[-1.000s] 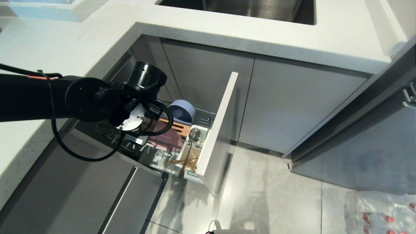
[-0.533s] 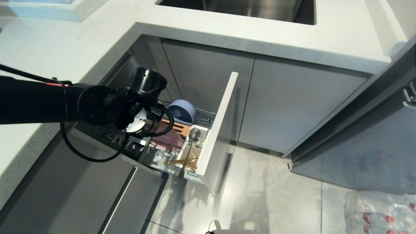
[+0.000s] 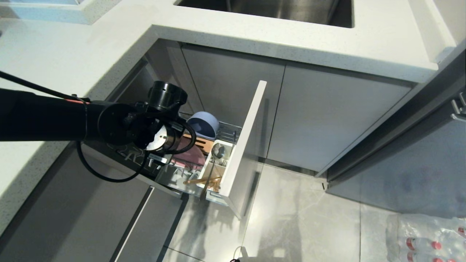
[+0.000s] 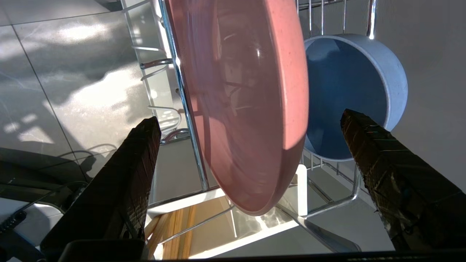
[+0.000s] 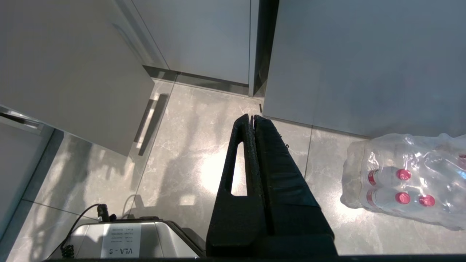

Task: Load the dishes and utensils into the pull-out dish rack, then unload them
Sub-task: Take the plate out of the cupboard

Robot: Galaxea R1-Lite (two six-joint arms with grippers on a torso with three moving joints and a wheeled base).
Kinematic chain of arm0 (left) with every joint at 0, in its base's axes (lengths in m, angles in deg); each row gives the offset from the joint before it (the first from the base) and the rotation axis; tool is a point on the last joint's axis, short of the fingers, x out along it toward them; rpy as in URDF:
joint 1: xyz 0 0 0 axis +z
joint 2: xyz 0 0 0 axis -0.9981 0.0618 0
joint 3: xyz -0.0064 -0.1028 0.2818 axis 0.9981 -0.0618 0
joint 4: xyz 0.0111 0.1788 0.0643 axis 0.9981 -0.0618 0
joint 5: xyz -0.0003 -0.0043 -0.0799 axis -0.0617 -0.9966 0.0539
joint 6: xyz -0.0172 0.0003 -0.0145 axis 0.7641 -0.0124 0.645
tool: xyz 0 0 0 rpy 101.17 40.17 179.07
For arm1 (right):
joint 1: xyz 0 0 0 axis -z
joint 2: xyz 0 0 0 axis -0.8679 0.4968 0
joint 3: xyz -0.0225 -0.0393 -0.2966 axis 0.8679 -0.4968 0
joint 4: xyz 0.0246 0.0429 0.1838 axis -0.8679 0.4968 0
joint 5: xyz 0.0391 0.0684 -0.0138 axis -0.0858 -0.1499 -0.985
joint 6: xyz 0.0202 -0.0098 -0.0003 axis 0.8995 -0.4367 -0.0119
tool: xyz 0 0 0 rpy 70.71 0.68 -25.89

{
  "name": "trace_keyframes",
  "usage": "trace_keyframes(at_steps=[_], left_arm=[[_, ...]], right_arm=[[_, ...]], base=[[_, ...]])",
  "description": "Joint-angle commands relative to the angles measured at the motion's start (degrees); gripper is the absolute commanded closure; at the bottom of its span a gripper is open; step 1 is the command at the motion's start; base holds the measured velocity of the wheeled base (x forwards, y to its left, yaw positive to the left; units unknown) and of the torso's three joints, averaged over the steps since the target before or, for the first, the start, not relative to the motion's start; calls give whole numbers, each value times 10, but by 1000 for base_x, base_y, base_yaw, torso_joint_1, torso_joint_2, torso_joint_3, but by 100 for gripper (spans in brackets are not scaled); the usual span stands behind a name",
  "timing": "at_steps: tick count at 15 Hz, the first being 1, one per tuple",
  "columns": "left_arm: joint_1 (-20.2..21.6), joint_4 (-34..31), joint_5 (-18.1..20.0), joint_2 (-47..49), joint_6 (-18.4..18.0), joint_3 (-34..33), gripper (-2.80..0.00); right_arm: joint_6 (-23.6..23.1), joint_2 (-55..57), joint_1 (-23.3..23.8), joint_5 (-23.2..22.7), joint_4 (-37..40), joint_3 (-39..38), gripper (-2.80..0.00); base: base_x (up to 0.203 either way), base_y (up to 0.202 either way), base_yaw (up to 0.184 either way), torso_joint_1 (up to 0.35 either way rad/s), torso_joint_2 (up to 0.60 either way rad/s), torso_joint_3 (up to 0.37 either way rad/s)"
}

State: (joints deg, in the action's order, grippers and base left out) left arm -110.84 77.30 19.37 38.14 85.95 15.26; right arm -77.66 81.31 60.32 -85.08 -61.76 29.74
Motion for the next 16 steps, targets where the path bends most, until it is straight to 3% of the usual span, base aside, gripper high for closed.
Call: trace_keyframes(at_steps=[1, 2, 3, 16], left_arm=[[0, 0, -2, 0, 5, 0, -280], [0, 0, -2, 0, 5, 0, -55], [0, 0, -2, 0, 4, 0, 0], [-7, -1, -5, -20, 3, 0, 0]], right_arm=[[0, 0, 0, 0, 0, 0, 0], [0, 1, 0, 0, 0, 0, 0], [0, 1, 1, 0, 0, 0, 0], [0, 0, 0, 0, 0, 0, 0]], base=[[0, 0, 0, 0, 0, 0], [0, 0, 0, 0, 0, 0], [0, 0, 0, 0, 0, 0], [0, 0, 0, 0, 0, 0]])
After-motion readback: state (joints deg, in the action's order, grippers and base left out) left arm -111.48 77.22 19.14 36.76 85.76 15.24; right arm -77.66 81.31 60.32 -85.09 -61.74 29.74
